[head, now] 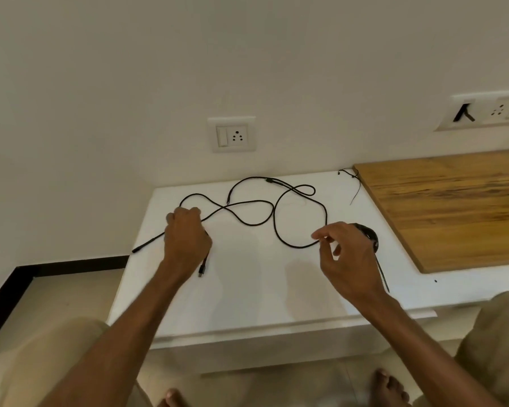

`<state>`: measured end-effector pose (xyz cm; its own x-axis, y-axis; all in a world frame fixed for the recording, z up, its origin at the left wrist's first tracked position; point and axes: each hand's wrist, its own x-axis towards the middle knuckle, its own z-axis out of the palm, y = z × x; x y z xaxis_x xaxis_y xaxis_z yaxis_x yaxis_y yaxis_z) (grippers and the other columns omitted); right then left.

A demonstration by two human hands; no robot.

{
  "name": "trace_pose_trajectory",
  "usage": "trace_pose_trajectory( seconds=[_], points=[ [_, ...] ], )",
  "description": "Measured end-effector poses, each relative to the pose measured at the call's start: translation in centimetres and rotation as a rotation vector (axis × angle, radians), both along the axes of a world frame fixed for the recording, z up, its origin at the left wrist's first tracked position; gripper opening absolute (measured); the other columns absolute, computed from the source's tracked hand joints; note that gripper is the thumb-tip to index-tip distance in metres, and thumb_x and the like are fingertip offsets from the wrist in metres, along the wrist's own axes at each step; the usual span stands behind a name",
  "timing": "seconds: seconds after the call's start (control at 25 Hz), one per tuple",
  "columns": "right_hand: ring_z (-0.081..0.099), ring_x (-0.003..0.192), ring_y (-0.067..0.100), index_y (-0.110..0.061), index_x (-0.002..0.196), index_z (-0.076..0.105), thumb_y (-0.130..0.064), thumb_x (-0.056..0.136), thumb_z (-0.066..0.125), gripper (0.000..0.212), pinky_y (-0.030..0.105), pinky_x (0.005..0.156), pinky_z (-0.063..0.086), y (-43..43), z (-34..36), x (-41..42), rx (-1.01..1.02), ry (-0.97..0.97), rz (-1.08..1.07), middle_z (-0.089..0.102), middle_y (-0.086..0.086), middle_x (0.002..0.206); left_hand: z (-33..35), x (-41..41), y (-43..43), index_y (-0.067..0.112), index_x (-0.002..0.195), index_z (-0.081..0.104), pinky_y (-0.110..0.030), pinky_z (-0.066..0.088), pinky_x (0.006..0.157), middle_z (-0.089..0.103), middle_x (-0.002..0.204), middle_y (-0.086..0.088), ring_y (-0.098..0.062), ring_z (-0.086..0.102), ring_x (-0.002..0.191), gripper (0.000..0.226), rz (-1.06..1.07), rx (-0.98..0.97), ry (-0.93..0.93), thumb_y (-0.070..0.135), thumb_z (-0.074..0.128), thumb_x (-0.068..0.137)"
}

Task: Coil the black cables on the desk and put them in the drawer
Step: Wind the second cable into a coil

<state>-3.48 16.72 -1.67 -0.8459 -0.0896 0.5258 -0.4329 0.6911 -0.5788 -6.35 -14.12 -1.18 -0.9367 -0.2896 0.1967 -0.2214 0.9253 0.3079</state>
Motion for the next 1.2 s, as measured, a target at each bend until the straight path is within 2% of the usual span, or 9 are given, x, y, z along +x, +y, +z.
trace_pose_trajectory(
  seconds=[0.12, 0.24, 0.32, 0.48, 0.64, 0.8, 0.92, 1.08, 1.2],
  points=[
    [0.062, 0.082, 0.008, -0.02, 0.094, 0.072, 0.002, 0.087, 0.068, 0.023, 0.025, 0.063, 0.054, -1.1, -1.4, 0.5, 0.008, -0.081, 0.061, 0.069, -0.011, 0.092, 0.0, 0.2, -2.1, 0.003, 0.124, 0.052, -0.045, 0.048, 0.091, 0.052, 0.12, -0.02, -0.037, 0.051, 0.113, 0.036, 0.162, -0.128, -0.33, 0.006, 0.055, 0.088],
    [0.064, 0.082, 0.008, -0.021, 0.092, 0.072, 0.0, 0.086, 0.068, 0.022, 0.024, 0.067, 0.053, -1.6, -2.0, 0.7, 0.017, -0.145, 0.085, 0.07, -0.014, 0.09, -0.4, 1.0, -1.6, 0.01, 0.112, 0.057, -0.04, 0.046, 0.091, 0.056, 0.111, -0.01, -0.028, 0.056, 0.106, 0.024, 0.169, -0.274, -0.342, 0.004, 0.052, 0.089],
    [0.065, 0.083, 0.008, -0.021, 0.092, 0.073, 0.0, 0.087, 0.067, 0.022, 0.026, 0.071, 0.055, -1.8, -2.2, 0.9, 0.024, -0.199, 0.112, 0.071, -0.015, 0.091, 0.1, 1.4, -0.7, 0.011, 0.104, 0.056, -0.038, 0.045, 0.089, 0.056, 0.1, -0.005, -0.026, 0.059, 0.1, 0.019, 0.138, -0.266, -0.332, 0.002, 0.052, 0.088],
    [0.065, 0.084, 0.004, -0.024, 0.094, 0.074, -0.004, 0.089, 0.063, 0.023, 0.022, 0.074, 0.052, -2.8, -2.4, 1.6, 0.044, -0.345, 0.186, 0.071, -0.017, 0.093, 1.1, 2.6, -0.1, 0.01, 0.089, 0.055, -0.033, 0.051, 0.074, 0.059, 0.088, -0.002, -0.027, 0.063, 0.086, 0.002, 0.034, 0.059, -0.414, 0.009, 0.053, 0.089],
    [0.062, 0.097, 0.003, -0.029, 0.112, 0.068, -0.014, 0.092, 0.067, 0.025, 0.018, 0.074, 0.052, -4.3, -1.5, 2.4, -0.019, -0.251, 0.237, 0.065, -0.02, 0.108, 4.4, 5.0, 0.6, 0.007, 0.094, 0.064, -0.032, 0.061, 0.064, 0.074, 0.084, -0.007, -0.021, 0.071, 0.066, 0.016, -0.056, 0.682, -0.429, 0.021, 0.057, 0.099],
    [0.04, 0.134, -0.005, -0.039, 0.145, 0.045, -0.028, 0.099, 0.064, 0.051, 0.007, 0.105, 0.032, -5.4, 0.1, 2.5, 0.018, -0.164, 0.353, 0.043, -0.026, 0.144, 6.7, 7.4, 2.7, 0.011, 0.101, 0.068, -0.031, 0.059, 0.066, 0.068, 0.076, -0.001, -0.014, 0.067, 0.062, 0.022, -0.339, 0.755, -0.554, 0.03, 0.058, 0.101],
    [0.033, 0.144, -0.002, -0.041, 0.146, 0.046, -0.028, 0.101, 0.062, 0.049, 0.01, 0.115, 0.025, -6.4, -0.4, 2.5, 0.048, -0.187, 0.449, 0.041, -0.021, 0.154, 8.1, 8.1, 3.6, 0.012, 0.107, 0.074, -0.032, 0.059, 0.074, 0.064, 0.076, 0.001, -0.012, 0.063, 0.071, 0.019, -0.511, 0.854, -0.569, 0.025, 0.06, 0.101],
    [0.06, 0.12, 0.002, -0.031, 0.124, 0.068, -0.024, 0.1, 0.062, 0.025, 0.028, 0.102, 0.05, -6.5, -0.5, 2.6, -0.137, -0.155, 0.435, 0.066, -0.024, 0.125, 9.7, 8.4, 3.0, 0.011, 0.127, 0.069, -0.03, 0.054, 0.084, 0.068, 0.098, 0.002, -0.013, 0.063, 0.092, 0.029, -0.719, 1.073, -0.621, 0.007, 0.061, 0.099],
    [0.067, 0.1, -0.002, -0.032, 0.103, 0.072, -0.034, 0.103, 0.054, 0.018, 0.024, 0.093, 0.051, -5.8, 0.1, 2.3, -0.189, -0.266, 0.345, 0.072, -0.03, 0.098, 10.0, 8.1, 2.7, 0.007, 0.13, 0.066, -0.029, 0.053, 0.081, 0.064, 0.102, 0.0, -0.015, 0.063, 0.093, 0.033, -0.722, 1.246, -0.537, 0.003, 0.059, 0.098]
  ],
)
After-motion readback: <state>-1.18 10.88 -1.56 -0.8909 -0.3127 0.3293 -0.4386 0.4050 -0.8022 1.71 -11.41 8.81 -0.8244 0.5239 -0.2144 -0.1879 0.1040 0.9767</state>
